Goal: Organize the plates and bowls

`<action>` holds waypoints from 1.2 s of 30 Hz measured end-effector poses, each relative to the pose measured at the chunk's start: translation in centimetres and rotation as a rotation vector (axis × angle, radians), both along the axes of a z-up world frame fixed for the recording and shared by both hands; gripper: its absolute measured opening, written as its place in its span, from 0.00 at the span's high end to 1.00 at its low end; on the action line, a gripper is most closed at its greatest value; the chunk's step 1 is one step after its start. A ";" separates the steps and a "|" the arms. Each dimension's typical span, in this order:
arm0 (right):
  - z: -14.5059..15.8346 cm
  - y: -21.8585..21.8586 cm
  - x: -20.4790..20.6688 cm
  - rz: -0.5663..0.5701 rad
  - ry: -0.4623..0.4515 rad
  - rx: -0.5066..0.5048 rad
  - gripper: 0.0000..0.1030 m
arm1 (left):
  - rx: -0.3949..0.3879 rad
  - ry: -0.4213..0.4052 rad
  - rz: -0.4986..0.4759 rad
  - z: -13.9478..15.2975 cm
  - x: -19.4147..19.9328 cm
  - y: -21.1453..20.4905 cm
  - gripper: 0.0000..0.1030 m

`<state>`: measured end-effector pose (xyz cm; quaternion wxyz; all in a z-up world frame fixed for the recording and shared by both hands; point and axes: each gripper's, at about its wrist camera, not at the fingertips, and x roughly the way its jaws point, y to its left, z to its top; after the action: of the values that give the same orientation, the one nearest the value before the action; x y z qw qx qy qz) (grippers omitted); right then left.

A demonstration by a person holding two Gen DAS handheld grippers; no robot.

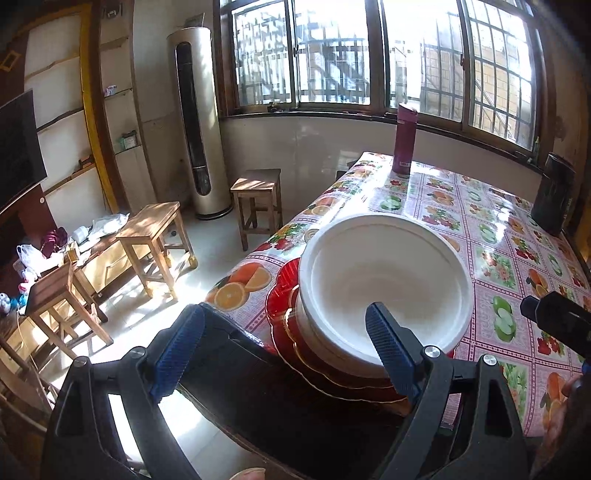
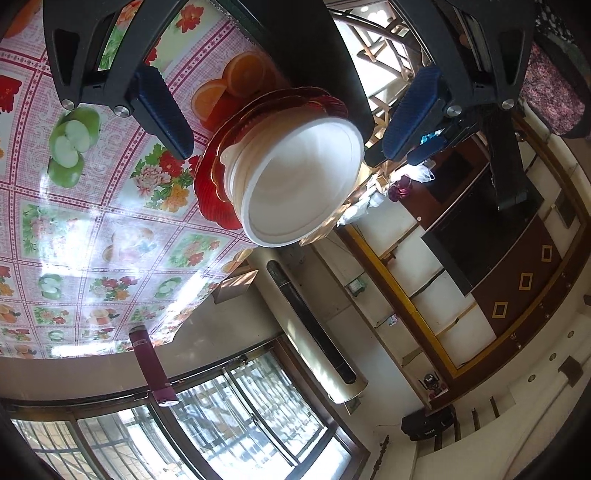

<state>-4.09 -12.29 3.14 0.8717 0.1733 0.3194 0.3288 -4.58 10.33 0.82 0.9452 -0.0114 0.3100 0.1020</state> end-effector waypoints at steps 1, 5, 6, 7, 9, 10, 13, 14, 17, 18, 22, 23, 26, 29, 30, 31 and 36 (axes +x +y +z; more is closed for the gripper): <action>0.0 0.1 -0.2 0.003 -0.003 -0.002 0.00 | 0.008 0.000 0.003 0.0 -0.1 -0.1 0.13; 0.0 0.4 -0.8 0.015 -0.025 -0.002 0.00 | 0.018 0.010 0.011 -0.2 -0.2 -0.2 0.13; 0.1 0.5 -0.9 0.016 -0.029 -0.006 0.00 | 0.015 0.011 0.011 -0.3 -0.3 -0.3 0.13; 0.0 0.6 -1.0 0.017 -0.031 -0.009 0.00 | 0.013 0.010 0.008 -0.3 -0.4 -0.3 0.13; 0.0 0.8 -1.2 0.023 -0.032 -0.006 0.00 | 0.013 0.010 0.004 -0.3 -0.6 -0.4 0.13; 0.0 0.8 -1.2 0.026 -0.031 -0.006 0.00 | 0.012 0.011 0.006 -0.3 -0.7 -0.4 0.13; -0.1 0.9 -1.3 0.035 -0.033 -0.007 0.00 | 0.016 0.006 0.019 -0.3 -1.1 -0.4 0.13; 0.0 1.0 -1.4 0.038 -0.035 -0.008 0.00 | 0.017 0.006 0.021 -0.3 -1.1 -0.4 0.13; 0.0 1.4 -1.6 0.049 -0.039 -0.015 0.00 | 0.009 0.026 -0.002 -0.5 -0.9 -0.7 0.13; 0.0 1.6 -1.5 0.052 -0.041 -0.019 0.00 | 0.009 0.034 -0.006 -0.7 -0.9 -0.8 0.13; 0.1 2.3 -1.9 0.058 -0.060 -0.039 0.00 | 0.001 0.053 -0.012 -1.1 -1.1 -1.1 0.13; 0.2 2.3 -2.0 0.057 -0.065 -0.040 0.00 | 0.001 0.052 -0.009 -1.1 -1.2 -1.0 0.13; 0.3 2.2 -2.1 0.049 -0.071 -0.036 0.00 | 0.001 0.046 -0.002 -1.1 -1.4 -0.8 0.13; 0.3 2.0 -2.0 0.038 -0.071 -0.031 0.00 | -0.002 0.047 0.005 -1.1 -1.4 -0.6 0.13; 0.3 2.0 -2.0 0.037 -0.068 -0.031 0.00 | -0.003 0.049 0.006 -1.1 -1.4 -0.6 0.13; 0.2 2.1 -2.0 0.037 -0.066 -0.033 0.00 | -0.005 0.051 0.005 -1.2 -1.4 -0.6 0.13; 0.2 2.3 -2.1 0.042 -0.067 -0.040 0.00 | -0.006 0.054 0.002 -1.3 -1.6 -0.6 0.13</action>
<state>-6.24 -10.02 3.31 0.8781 0.1378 0.3003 0.3461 -6.15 9.76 -0.52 0.9362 -0.0116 0.3359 0.1026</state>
